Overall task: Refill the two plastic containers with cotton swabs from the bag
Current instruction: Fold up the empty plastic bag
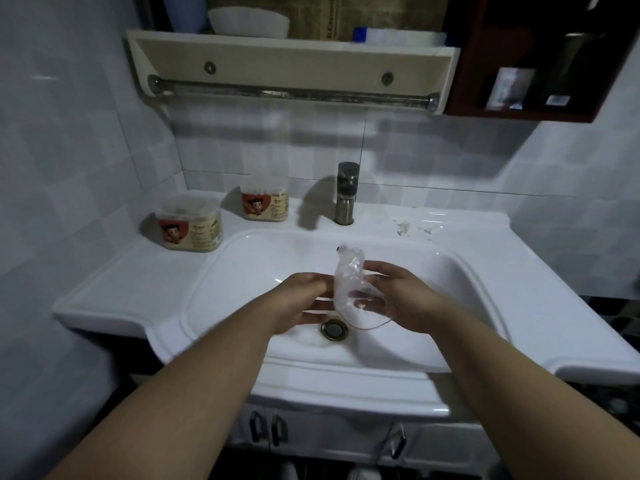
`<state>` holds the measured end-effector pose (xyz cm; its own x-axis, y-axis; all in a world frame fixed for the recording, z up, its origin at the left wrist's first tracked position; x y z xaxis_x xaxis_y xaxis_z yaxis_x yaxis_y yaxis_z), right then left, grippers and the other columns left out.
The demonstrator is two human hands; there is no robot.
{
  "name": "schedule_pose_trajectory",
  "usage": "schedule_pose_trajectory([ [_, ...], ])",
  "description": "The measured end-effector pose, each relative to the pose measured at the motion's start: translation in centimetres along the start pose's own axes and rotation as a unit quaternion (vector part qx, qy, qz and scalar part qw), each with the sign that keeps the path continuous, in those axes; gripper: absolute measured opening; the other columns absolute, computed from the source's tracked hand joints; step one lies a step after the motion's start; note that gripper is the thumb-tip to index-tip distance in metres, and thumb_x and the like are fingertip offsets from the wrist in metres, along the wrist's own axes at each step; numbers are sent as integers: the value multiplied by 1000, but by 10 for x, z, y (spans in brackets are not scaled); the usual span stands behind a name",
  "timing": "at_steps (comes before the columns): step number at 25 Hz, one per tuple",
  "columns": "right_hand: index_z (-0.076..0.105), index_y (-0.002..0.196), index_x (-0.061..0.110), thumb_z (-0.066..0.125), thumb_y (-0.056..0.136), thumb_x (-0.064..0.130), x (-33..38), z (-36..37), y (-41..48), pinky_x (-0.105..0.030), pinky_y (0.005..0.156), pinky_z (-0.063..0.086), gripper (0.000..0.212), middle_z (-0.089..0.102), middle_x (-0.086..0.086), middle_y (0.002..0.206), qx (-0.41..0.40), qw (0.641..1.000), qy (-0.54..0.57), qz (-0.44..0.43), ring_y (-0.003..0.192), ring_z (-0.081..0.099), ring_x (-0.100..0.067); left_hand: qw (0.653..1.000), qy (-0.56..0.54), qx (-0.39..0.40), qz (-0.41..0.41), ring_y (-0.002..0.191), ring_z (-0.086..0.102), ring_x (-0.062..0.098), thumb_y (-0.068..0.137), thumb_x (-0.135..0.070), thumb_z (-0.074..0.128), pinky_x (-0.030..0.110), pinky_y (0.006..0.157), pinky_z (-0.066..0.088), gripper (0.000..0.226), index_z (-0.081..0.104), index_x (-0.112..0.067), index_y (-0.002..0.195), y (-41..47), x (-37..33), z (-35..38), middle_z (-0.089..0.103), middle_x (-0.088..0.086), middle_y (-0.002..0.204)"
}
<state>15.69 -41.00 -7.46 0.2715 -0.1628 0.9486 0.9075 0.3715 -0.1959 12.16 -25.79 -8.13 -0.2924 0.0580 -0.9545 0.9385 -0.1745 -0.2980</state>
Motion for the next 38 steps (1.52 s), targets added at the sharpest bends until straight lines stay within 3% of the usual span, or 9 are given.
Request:
schedule_pose_trajectory([
  [9, 65, 110, 7, 72, 82, 20, -6, 13, 3, -23, 46, 36, 31, 64, -8, 82, 17, 980, -199, -20, 60, 54, -18, 1000, -18, -20, 10, 82, 67, 13, 100, -15, 59, 26, 70, 57, 19, 71, -13, 115, 17, 5, -1, 71, 3, 94],
  [14, 66, 92, 2, 65, 97, 17, 8, -34, 0, -23, 44, 40, 16, 56, -7, 64, -166, 967, -193, -18, 44, 47, -16, 985, -93, -137, 51, 89, 70, 15, 97, -15, 63, 27, 72, 56, 12, 72, -12, 104, 20, -6, -36, 75, 3, 95],
  [17, 68, 97, 5, 61, 99, 30, 17, -43, -7, -29, 52, 47, 26, 64, -7, 72, -186, 957, -223, -22, 58, 61, -19, 970, -161, -172, 54, 77, 67, 15, 91, -3, 58, 28, 71, 57, 12, 66, -12, 93, 19, -7, -50, 73, -1, 76],
  [21, 67, 121, 19, 69, 95, 21, 21, -6, -2, -36, 72, 52, 27, 70, -1, 105, -34, 981, -174, -80, 89, 66, -16, 975, -143, -160, 67, 73, 68, 21, 95, 1, 58, 29, 66, 58, 12, 61, -10, 99, 20, -7, -45, 68, 8, 85],
  [24, 75, 98, 17, 71, 92, 23, 32, -12, -1, -35, 71, 53, 9, 74, -2, 86, -124, 930, -315, -144, 78, 66, -12, 980, -110, -149, 68, 76, 69, 20, 93, -6, 66, 30, 66, 57, 8, 63, -14, 93, 17, -8, -40, 69, 5, 84],
  [27, 75, 98, 10, 63, 97, 19, 41, -54, -8, -35, 63, 59, 15, 69, -7, 70, -263, 938, -174, -143, 68, 64, -19, 968, -147, -192, 69, 75, 67, 16, 93, -7, 66, 28, 66, 54, 10, 63, -16, 93, 15, -7, -56, 69, 4, 85],
  [30, 72, 100, 9, 56, 98, 14, 32, -61, -6, -41, 68, 63, 17, 64, -12, 76, -255, 956, -102, -105, 72, 62, -24, 968, -151, -196, 44, 73, 64, 16, 94, -3, 62, 28, 67, 54, 15, 60, -17, 95, 13, -2, -55, 65, 5, 88],
  [34, 71, 102, 15, 51, 100, 12, 32, -39, -5, -38, 66, 60, 20, 66, -7, 90, -187, 961, -169, -111, 75, 64, -20, 974, -139, -177, 0, 91, 68, 20, 100, -38, 59, 38, 84, 57, 19, 63, -19, 101, 12, 2, -47, 69, 4, 101],
  [38, 75, 101, 29, 57, 101, 21, 48, -31, -10, -24, 69, 49, 20, 66, 17, 86, -205, 892, -368, -167, 73, 59, -6, 977, -106, -185, -22, 95, 69, 20, 95, -56, 60, 37, 88, 53, 39, 65, -17, 100, 14, 8, -53, 74, 3, 105],
])
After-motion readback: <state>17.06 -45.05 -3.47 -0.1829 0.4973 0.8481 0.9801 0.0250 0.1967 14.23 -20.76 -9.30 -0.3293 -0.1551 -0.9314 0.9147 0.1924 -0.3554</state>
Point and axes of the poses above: each hand's wrist, its own y-axis towards the middle knuckle, its own z-axis out of the palm, x = y × z, the point moved 10 cm from there along y, towards the middle knuckle
